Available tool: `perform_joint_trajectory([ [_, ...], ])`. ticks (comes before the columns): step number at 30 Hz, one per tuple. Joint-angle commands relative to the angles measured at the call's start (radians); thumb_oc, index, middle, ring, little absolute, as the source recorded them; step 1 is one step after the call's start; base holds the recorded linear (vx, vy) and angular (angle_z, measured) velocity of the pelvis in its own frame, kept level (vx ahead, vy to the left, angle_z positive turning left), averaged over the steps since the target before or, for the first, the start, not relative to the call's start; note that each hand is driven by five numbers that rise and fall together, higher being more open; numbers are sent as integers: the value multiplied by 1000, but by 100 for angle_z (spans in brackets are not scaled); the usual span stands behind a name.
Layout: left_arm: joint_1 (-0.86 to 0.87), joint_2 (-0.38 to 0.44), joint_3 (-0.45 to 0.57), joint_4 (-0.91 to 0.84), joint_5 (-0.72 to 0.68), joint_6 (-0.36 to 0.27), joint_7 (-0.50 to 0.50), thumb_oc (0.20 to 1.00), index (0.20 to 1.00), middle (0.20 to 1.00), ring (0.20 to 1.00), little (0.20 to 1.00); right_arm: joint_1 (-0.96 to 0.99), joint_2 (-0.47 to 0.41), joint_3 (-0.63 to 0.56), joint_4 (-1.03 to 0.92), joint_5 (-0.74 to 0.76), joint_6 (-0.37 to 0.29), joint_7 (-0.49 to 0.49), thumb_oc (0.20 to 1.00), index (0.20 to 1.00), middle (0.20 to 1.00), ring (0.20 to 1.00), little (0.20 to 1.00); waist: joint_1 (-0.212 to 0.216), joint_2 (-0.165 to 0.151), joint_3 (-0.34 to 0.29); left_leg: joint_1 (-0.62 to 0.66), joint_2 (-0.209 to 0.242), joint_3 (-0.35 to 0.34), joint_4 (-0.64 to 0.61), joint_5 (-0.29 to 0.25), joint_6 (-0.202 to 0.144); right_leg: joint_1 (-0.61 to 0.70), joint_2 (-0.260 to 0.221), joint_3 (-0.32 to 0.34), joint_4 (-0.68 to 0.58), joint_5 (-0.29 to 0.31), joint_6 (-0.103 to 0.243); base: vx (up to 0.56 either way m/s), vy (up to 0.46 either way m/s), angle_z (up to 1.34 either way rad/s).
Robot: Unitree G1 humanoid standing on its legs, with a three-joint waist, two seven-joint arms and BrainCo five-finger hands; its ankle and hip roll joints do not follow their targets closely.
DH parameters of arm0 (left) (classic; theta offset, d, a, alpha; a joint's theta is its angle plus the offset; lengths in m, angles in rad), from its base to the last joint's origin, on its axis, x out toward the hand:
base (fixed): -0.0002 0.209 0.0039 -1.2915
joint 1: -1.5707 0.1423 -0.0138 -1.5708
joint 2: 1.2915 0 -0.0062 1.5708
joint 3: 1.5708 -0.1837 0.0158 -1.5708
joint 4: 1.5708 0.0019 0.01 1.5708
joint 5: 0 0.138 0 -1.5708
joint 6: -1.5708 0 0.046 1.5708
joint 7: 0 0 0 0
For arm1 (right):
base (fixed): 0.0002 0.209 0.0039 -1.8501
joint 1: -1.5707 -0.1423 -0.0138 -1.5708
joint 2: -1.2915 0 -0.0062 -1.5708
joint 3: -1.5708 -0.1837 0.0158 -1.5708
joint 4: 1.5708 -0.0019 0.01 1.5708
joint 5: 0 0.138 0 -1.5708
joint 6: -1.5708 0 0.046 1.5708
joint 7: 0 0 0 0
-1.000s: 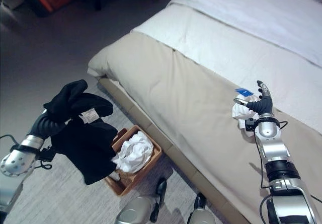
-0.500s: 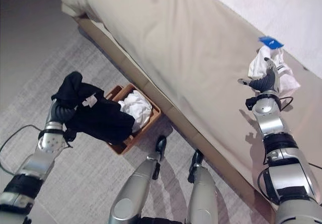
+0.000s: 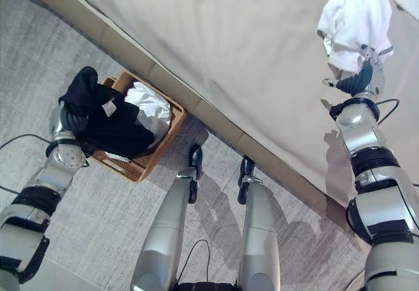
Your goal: Pick up clothes into the bucket
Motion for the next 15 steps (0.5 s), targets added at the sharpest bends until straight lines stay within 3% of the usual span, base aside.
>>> perform_joint_trajectory([
  [1,-25,70,21,36,-12,-5,48,247,247,247,247,247,-61,-109,44,27,-50,19,-66,1000,1000,1000,1000,1000,1,-33,-25,29,-27,15,113,-180,31,40,-34,24,-54,26,66,-15,-4,-13],
  [2,-33,64,16,54,-20,-4,45,338,338,338,338,338,-86,-110,55,24,-27,21,-58,1000,1000,1000,1000,1000,-3,-37,-25,16,-26,15,116,-180,31,24,-33,24,-51,25,66,-11,-14,-12],
  [3,-41,59,11,67,-32,-2,42,495,495,495,495,495,-101,-114,68,26,-22,16,-54,1000,1000,1000,1000,1000,-7,-40,-25,-3,-25,13,124,-181,31,2,-30,26,-41,24,64,-7,-31,-5],
  [4,-53,50,2,84,-55,0,32,539,539,539,539,539,-121,-115,81,38,0,9,-47,1000,1000,1000,1000,1000,-12,-44,-25,-31,-24,13,135,-182,30,-24,-31,25,-32,24,63,-3,-31,-7],
  [6,-73,41,-5,112,-70,-1,27,589,589,589,589,589,-149,-113,102,57,13,3,-43,1000,1000,1000,1000,1000,-14,-44,-25,-48,-23,14,143,-183,30,-44,-32,25,-24,22,62,-3,-19,-6],
  [8,-96,32,-17,131,-99,-7,16,539,539,539,539,539,-176,-112,123,101,43,-15,-34,1000,1000,1000,1000,1000,-13,-44,-25,-77,-22,13,153,-183,30,-70,-34,22,-17,23,62,0,0,0],
  [9,-111,30,-24,153,-116,-9,10,410,410,410,410,410,-198,-113,140,121,58,-21,-30,1000,1000,1000,1000,1000,-13,-45,-25,-98,-21,12,162,-182,29,-88,-34,21,-10,23,63,0,0,0],
  [10,-116,34,-25,156,-124,-10,6,410,410,410,410,410,-207,-112,144,117,69,-24,-31,1000,1000,1000,1000,1000,-13,-46,-25,-106,-20,12,166,-183,29,-98,-35,20,-9,24,63,0,0,0],
  [11,-126,38,-31,169,-132,-3,-1,583,583,583,583,583,-234,-111,155,99,90,-35,-33,1000,1000,1000,1000,1000,-14,-50,-25,-127,-17,14,177,-185,30,-120,-34,22,0,26,64,0,0,0],
  [12,-127,38,-30,170,-133,-3,-2,1000,1000,1000,1000,1000,-235,-111,156,99,90,-35,-33,693,693,693,693,693,-14,-50,-25,-129,-17,14,178,-185,30,-122,-34,23,1,25,64,0,0,0],
  [13,-130,40,-29,181,-141,7,-1,1000,1000,1000,1000,1000,-249,-113,157,74,107,-43,-37,200,200,200,200,200,-15,-53,-25,-140,-15,14,185,-187,31,-133,-34,23,7,26,65,0,0,0],
  [15,-148,35,-37,216,-142,20,-2,1000,1000,1000,1000,1000,-265,-108,157,57,125,-52,-52,200,200,200,200,200,-16,-57,-25,-158,-16,14,196,-189,32,-150,-36,23,17,24,66,0,0,0],
])
